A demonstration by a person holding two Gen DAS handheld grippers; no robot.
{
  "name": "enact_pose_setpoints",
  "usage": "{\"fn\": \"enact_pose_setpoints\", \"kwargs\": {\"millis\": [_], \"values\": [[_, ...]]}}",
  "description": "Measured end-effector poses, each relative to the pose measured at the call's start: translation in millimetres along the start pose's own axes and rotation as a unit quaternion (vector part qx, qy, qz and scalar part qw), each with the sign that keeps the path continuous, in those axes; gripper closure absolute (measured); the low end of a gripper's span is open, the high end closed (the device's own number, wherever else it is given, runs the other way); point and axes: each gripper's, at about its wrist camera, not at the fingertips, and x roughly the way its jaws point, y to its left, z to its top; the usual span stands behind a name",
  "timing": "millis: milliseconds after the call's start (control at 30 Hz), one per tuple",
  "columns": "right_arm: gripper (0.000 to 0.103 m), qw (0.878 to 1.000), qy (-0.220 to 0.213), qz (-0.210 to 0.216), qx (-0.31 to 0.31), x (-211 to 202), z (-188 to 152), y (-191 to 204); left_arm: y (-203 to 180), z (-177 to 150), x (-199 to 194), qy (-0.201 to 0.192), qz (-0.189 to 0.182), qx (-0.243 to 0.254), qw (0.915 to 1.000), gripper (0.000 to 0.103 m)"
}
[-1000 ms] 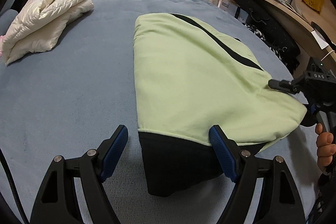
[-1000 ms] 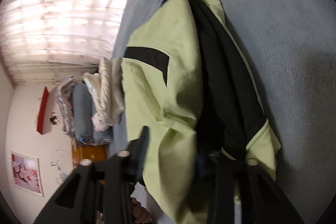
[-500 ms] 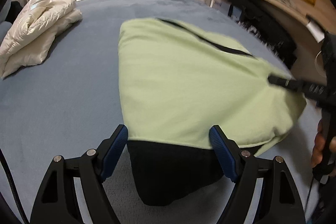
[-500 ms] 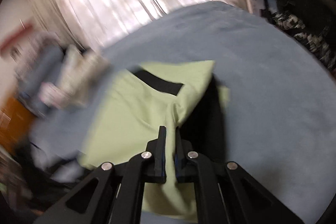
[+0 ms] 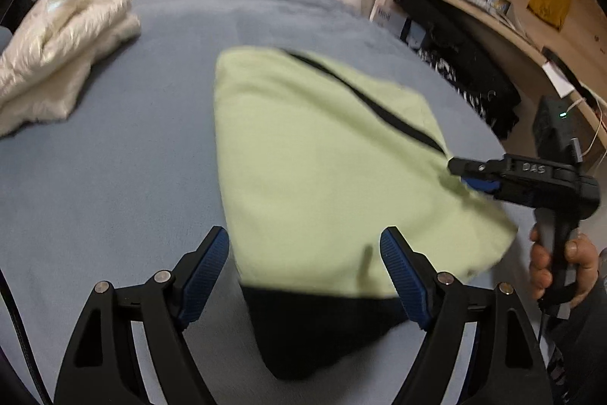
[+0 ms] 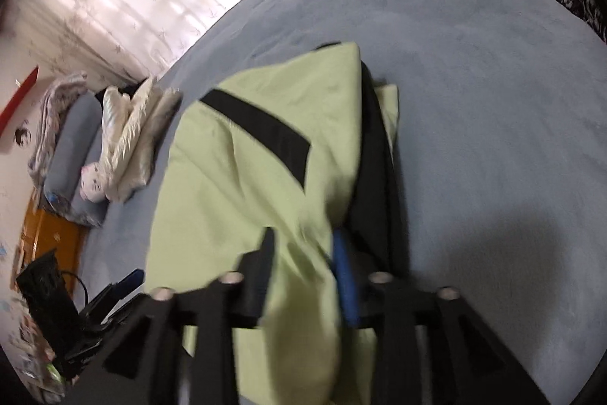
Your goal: Fold large clothes
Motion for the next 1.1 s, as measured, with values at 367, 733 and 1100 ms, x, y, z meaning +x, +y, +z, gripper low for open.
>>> {"fn": "enact_pose_setpoints", "kwargs": {"millis": [367,733,1100], "values": [[0.094,0.999,0.034,-0.015,0.012,48,57,-6,21,26,56,0.063,0.003,-0.014,0.9979,0.023],[0.093,0.988,0.003,-0.119,-0.099,56,66,7,12,17,67,0.050,0.015,0.008,0.9986,0.020],[0.061,0.985,-0.068,-0.149,-0.052,7,73,19,1,43,30,-0.009,0.032,0.014,0.9994,0.020]]}}
